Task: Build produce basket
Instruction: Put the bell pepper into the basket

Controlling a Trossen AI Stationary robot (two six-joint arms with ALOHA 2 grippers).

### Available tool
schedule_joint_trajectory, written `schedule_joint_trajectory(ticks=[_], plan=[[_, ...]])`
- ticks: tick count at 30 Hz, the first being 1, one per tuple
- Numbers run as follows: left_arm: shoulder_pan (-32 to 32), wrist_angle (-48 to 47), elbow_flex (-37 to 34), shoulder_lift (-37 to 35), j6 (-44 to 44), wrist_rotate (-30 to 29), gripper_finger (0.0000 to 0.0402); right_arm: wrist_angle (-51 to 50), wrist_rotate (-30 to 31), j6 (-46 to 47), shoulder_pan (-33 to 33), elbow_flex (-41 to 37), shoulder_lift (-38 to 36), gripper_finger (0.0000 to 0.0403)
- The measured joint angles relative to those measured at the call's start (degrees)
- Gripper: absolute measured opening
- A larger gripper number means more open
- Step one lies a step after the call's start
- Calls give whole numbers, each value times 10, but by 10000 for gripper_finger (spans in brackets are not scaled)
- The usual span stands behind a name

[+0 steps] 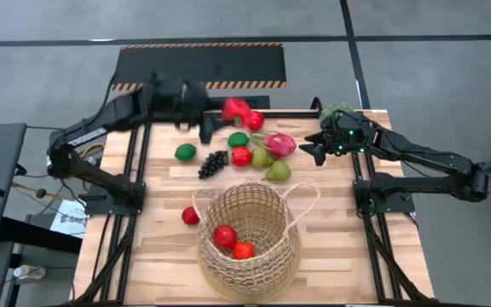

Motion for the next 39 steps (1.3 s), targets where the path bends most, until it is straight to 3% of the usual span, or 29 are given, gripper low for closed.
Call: schedule_joint_trajectory(ticks=[6,12,23,39], plan=[[-185,53,2,25,-17,-100,264,-7,-1,0,0,0,0,260],[-276,40,1,98,-68,-141,265,-30,-1,-1,2,0,0,260],[-306,-101,0,223,-171,-67,265,-54,-2,0,2,0,0,260],[-327,-78,17,417,-199,-28,272,-75,-2,4,2,0,0,260]])
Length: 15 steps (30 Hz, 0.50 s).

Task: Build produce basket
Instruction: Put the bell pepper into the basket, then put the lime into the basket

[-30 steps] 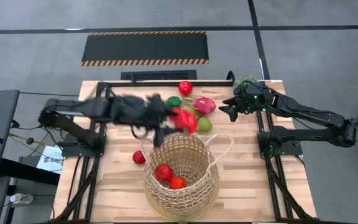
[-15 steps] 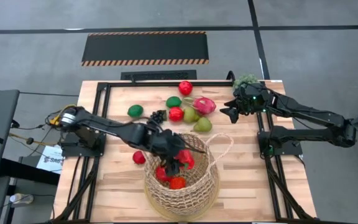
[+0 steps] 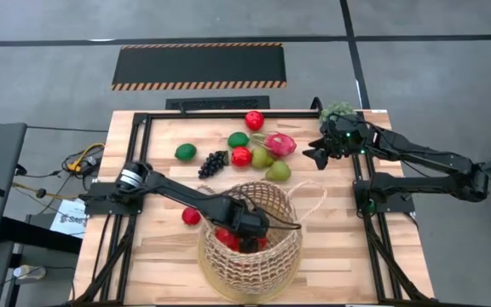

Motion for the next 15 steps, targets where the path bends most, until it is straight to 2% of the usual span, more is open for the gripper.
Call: schedule_joint_trajectory(ticks=[7,11,15], plan=[[3,15,4,1,-8,-2,331,-11,0,0,0,0,0,260],[12,7,23,-12,-22,48,371,-20,0,0,0,0,0,260],[23,-42,90,-26,4,84,389,-24,0,0,0,0,0,260]])
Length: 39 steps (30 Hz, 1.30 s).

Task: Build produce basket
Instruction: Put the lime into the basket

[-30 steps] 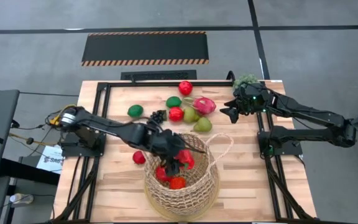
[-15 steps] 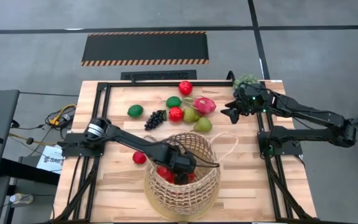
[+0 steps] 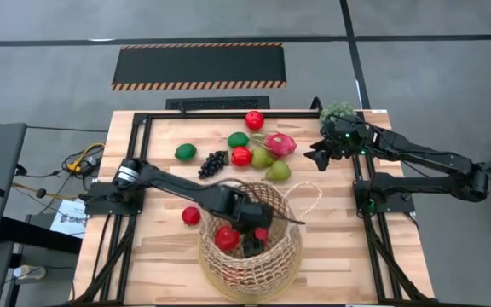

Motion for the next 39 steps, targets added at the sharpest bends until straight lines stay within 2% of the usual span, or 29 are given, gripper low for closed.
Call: schedule_joint_trajectory(ticks=[9,12,14,17,20,25,29,32,36,39], plan=[[53,-137,236,-37,130,4,391,1,0,-5,-1,0,0,260],[79,-142,300,-53,189,-48,391,1,0,-5,-1,0,0,260],[104,-114,276,-86,230,-96,391,2,0,-5,-1,0,0,260],[156,-128,266,-104,257,-162,391,4,0,-5,-1,0,0,260],[218,-172,265,-103,267,-176,391,6,0,-5,-1,0,0,260],[313,-232,264,-79,322,-122,391,6,0,-5,-1,0,0,260],[387,-226,264,-72,359,-50,391,6,0,-5,-1,0,0,260],[434,-197,260,-56,382,-24,391,6,2,-4,-1,0,0,260],[477,-189,235,-34,431,2,391,12,14,-4,-1,0,0,260],[496,-218,225,-7,473,27,391,13,21,5,-2,0,2,260]])
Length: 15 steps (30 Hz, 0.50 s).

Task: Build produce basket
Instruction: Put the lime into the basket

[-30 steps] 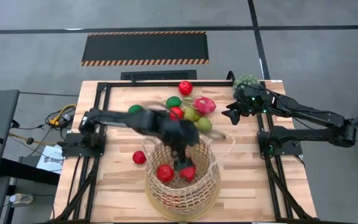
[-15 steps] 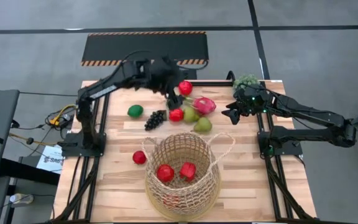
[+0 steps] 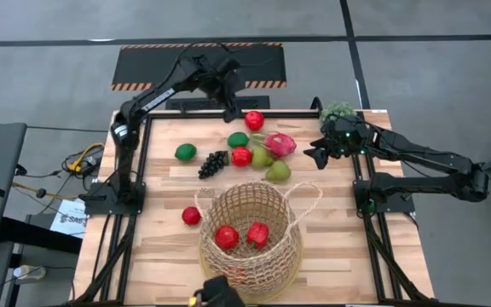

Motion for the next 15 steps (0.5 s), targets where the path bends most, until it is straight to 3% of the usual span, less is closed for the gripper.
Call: schedule_joint_trajectory(ticks=[7,15], plan=[[17,18,-2,73,0,37,391,2,14,1,-4,0,16,260],[-10,-39,-2,110,30,-68,391,1,16,1,-5,0,69,260]])
